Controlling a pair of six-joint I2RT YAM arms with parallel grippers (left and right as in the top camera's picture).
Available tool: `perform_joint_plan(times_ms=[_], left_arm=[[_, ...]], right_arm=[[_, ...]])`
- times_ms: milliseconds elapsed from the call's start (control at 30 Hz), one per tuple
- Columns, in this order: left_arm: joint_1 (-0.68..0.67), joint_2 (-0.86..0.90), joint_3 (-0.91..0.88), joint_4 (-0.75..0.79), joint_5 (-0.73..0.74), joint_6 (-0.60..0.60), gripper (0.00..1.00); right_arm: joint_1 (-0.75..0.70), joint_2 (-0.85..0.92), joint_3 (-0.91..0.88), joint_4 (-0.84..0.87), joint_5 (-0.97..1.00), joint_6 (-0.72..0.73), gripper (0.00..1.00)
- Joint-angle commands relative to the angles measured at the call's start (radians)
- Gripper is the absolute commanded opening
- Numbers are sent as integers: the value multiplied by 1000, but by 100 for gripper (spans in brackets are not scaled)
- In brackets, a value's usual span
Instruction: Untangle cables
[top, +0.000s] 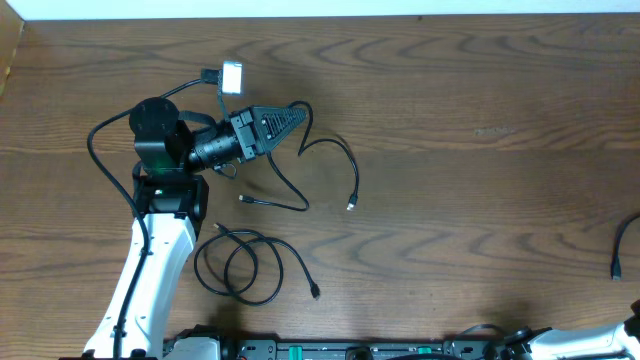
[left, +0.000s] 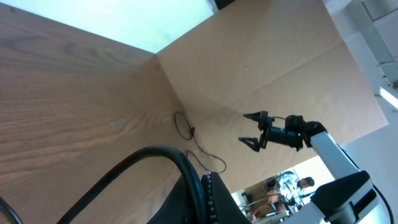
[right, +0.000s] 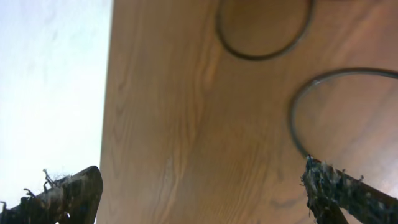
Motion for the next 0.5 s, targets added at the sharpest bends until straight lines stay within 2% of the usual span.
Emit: perform_joint_plan(times_ms=[0,167,467], left_arm=[[-3,-19,9,4,64,17,8],[-49,-19,9,4,110,13,7],[-236,-19,9,4,144,41,8]], right_arm=[[17,3,-2,-11,-177,-165,99],[111,3,-2,-71,-314,-366,99],[464,3,-2,-202,-317,-761,99]])
